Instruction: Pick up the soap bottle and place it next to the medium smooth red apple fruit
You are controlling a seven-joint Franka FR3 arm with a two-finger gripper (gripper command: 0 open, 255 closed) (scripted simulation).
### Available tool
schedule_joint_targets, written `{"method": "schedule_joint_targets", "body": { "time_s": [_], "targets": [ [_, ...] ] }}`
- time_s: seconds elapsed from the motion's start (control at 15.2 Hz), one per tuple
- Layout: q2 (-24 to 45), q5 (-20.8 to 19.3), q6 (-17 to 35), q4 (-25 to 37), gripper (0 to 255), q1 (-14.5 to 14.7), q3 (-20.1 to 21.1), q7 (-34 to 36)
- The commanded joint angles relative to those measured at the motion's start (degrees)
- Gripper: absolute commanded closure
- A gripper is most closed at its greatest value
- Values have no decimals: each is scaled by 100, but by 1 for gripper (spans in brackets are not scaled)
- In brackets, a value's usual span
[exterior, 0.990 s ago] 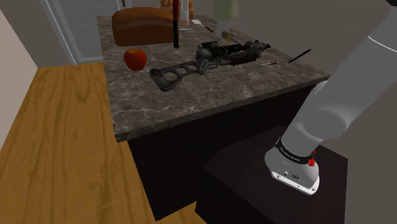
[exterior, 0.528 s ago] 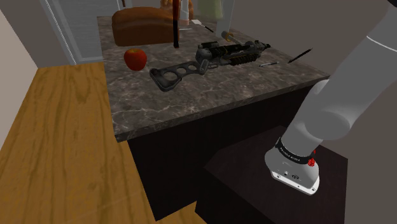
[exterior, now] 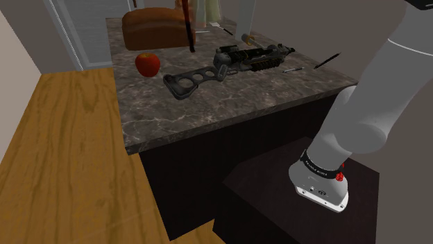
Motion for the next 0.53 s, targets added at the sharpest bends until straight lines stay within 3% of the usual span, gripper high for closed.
{"method": "schedule_joint_targets", "body": {
  "time_s": [0.0,0.46],
  "targets": [
    [239,-19,-97,304,255,120,135,249],
    [-11,-33,444,-496,255,130,142,345]
  ]
}}
